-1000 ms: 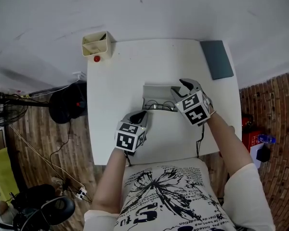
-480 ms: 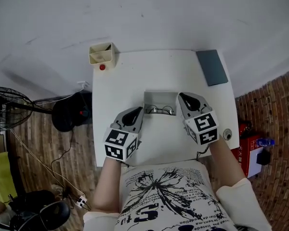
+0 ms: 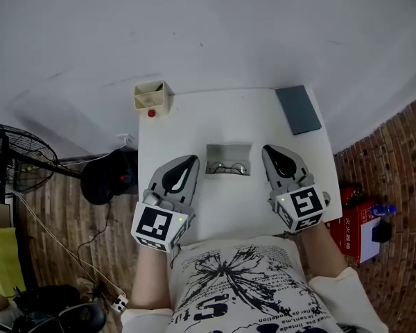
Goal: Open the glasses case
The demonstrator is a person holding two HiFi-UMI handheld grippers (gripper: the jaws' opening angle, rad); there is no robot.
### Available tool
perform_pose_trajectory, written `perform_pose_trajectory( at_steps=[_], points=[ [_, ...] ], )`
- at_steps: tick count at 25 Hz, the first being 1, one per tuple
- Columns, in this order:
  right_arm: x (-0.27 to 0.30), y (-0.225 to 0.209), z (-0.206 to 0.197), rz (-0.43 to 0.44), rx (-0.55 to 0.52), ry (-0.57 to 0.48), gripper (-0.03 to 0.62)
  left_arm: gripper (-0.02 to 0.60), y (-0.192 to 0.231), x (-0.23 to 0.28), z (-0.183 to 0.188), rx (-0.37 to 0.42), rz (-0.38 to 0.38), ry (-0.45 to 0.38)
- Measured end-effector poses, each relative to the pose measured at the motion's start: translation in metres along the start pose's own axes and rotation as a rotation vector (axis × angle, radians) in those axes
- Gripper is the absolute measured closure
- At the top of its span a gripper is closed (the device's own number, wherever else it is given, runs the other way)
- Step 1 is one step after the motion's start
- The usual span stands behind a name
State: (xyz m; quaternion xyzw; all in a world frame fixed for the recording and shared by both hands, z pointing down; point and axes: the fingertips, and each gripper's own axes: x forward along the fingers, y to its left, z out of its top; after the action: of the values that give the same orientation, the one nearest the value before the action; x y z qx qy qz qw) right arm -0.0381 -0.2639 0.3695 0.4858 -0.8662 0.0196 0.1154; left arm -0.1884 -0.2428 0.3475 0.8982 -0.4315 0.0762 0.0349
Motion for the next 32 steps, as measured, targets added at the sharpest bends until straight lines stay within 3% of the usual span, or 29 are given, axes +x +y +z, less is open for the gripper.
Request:
perform_pose_trajectory(
  at_steps=[5, 10, 18, 22, 25, 28, 32],
  points=[
    [-0.02, 0.001, 0.019, -0.007, -0.028, -0.067, 0.58, 0.568, -0.009, -0.02, 0.031, 0.071, 0.006, -0.074],
    [-0.028, 0.013, 0.028, 0.017, -0.114, -0.104, 0.582, 0.568, -0.01, -0.03, 0.047, 0.049, 0.036, -0.143],
    [-0.03, 0.025, 0.037, 0.035, -0.141, -0.12, 0.583, 0.568, -0.009, -0.034, 0.041, 0.079, 0.049, -0.089],
    [-0.031, 0.03, 0.036, 0.039, -0.139, -0.119, 0.583, 0.568, -0.01, -0.038, 0.044, 0.066, 0.055, -0.124],
    [-0.032, 0.029, 0.033, 0.035, -0.106, -0.118, 0.583, 0.568, -0.009, -0.04, 0.041, 0.079, 0.057, -0.106],
    [-0.031, 0.027, 0.029, 0.028, -0.077, -0.115, 0.583, 0.568, -0.01, -0.04, 0.043, 0.066, 0.048, -0.156],
    [-0.03, 0.027, 0.027, 0.024, -0.081, -0.111, 0.583, 0.568, -0.005, -0.041, 0.029, 0.063, 0.071, -0.07]
  ],
)
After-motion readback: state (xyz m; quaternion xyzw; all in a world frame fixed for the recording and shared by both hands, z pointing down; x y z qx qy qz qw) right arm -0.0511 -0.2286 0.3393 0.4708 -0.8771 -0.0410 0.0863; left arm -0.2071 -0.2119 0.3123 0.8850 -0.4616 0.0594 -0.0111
